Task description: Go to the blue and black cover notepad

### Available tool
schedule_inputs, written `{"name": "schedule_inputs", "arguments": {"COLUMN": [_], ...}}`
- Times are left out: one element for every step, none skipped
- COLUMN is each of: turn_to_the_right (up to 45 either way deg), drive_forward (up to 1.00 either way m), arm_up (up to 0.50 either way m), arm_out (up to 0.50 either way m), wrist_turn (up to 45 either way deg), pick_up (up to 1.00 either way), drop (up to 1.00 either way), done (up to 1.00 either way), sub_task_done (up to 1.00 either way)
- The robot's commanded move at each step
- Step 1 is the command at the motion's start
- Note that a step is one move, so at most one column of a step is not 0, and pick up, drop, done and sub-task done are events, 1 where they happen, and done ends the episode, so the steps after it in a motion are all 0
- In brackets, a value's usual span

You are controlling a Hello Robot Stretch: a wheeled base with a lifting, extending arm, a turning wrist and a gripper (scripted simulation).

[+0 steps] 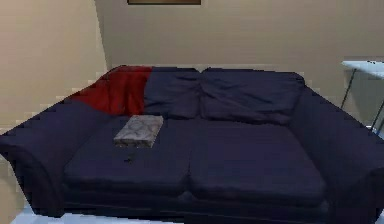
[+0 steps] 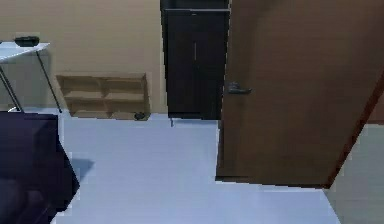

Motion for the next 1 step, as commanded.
{"name": "schedule_inputs", "arguments": {"turn_to_the_right": [-33.0], "drive_forward": [0.0], "arm_up": [0.0], "arm_out": [0.0], "wrist_turn": [0.0], "pick_up": [0.0], "drop": [0.0], "done": [0.0], "sub_task_done": [0.0]}}
